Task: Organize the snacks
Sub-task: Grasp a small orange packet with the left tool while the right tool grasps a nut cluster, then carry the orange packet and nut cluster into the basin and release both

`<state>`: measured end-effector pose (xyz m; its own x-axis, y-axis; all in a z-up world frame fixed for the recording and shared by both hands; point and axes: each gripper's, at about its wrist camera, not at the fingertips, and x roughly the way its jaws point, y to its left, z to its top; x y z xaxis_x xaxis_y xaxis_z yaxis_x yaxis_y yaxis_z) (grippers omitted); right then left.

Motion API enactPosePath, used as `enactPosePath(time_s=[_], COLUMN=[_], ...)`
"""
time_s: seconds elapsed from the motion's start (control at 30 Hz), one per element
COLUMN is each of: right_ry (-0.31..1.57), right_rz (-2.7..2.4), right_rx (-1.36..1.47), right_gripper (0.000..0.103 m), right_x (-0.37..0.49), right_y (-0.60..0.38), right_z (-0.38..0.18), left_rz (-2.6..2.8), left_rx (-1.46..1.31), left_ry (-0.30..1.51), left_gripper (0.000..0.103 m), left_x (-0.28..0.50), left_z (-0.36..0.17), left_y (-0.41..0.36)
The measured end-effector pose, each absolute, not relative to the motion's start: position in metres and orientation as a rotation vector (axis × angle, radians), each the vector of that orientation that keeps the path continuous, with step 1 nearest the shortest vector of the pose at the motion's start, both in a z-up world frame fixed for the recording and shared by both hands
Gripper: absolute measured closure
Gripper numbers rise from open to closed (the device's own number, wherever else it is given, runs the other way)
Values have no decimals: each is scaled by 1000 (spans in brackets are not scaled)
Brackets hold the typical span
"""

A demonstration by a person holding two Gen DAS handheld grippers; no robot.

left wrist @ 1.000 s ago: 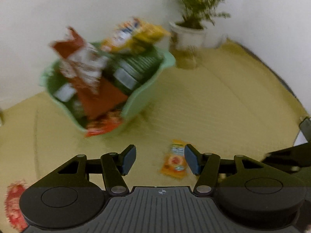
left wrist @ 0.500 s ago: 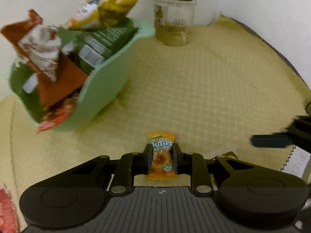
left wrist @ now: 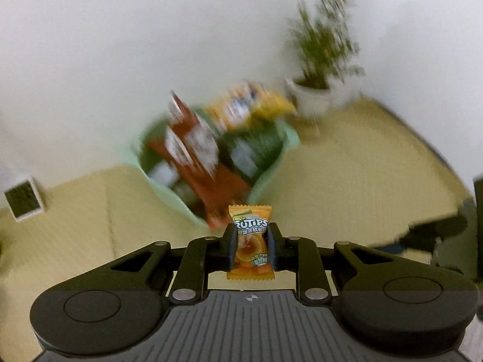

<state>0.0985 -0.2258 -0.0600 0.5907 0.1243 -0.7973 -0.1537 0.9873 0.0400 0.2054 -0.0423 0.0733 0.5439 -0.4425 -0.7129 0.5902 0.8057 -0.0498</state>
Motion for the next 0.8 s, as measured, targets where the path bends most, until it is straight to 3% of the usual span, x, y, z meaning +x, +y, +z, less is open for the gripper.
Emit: enactPosePath(time_s=[0.13, 0.33, 0.57, 0.67, 0.8], right_ry=[840, 670, 646, 673, 708], right_rz=[185, 235, 222, 209, 183], right_rx=[12, 30, -23, -45, -76], right_gripper=[50, 50, 50, 50, 49], right_x=[108, 147, 208, 226, 237], right_y=[-225, -206, -182, -175, -168], right_z=[-25, 27, 27, 14, -1], left_rz=[-562, -499, -506, -503, -488], left_rx=[203, 226, 237, 237, 250], left_ry=[728, 740, 779, 805, 821], left_gripper=[18, 18, 18, 14, 0], left_x=[230, 277, 317, 327, 330], left_z=[94, 81, 55, 45, 37], left_y=[-36, -45, -56, -60, -62])
